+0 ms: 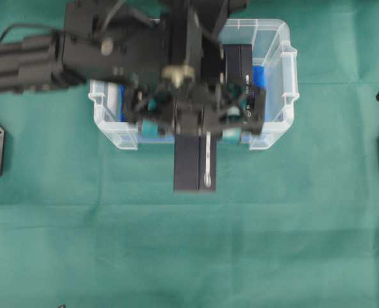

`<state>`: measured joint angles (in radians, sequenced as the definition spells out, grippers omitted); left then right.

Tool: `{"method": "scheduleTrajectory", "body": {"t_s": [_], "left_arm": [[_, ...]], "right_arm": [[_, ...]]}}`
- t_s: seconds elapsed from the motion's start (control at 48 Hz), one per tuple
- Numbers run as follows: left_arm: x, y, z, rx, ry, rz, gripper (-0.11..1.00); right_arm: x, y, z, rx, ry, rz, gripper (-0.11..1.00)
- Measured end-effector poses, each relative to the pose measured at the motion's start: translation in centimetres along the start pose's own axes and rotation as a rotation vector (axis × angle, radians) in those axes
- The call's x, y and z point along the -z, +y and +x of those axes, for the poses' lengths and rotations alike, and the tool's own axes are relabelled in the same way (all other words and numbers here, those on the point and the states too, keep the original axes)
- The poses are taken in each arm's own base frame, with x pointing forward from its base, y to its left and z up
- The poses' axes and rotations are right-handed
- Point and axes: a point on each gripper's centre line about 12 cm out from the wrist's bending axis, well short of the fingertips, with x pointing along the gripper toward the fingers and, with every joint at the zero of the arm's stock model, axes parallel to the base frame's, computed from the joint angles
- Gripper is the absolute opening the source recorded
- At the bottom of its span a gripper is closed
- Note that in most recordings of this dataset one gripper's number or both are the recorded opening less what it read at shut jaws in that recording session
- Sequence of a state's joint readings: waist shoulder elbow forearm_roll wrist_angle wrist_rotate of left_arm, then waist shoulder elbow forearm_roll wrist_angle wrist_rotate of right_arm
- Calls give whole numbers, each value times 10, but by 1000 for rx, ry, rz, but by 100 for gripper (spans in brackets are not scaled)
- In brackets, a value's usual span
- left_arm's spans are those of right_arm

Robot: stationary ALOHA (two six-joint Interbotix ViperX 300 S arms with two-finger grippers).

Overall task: Take the box out of the case with the left arm.
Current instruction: 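Carry the box toward the front and lower it onto the cloth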

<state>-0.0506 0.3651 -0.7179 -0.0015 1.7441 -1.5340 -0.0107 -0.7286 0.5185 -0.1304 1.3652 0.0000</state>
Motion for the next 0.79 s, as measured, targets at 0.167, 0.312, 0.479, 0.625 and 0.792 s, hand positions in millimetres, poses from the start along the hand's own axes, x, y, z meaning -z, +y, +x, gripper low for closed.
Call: {"method": "scheduleTrajectory", "body": {"t_s": [0.167,0.312,0.479,0.625,0.792], "left_arm": [[38,1,2,-8,13,-32,55],[69,4,4,-20,24,-36,55],[79,6,7,-30,19,-42,55],[75,9,10,-40,3,-48,55],[71,20,16,-57,-19,-57,55]], "right_arm": [[0,0,0,-4,3,3,0],[0,0,0,-4,5,1,0],[1,0,0,0,6,0,0],[1,0,0,0,6,0,0],[1,0,0,-2,6,0,0]]}}
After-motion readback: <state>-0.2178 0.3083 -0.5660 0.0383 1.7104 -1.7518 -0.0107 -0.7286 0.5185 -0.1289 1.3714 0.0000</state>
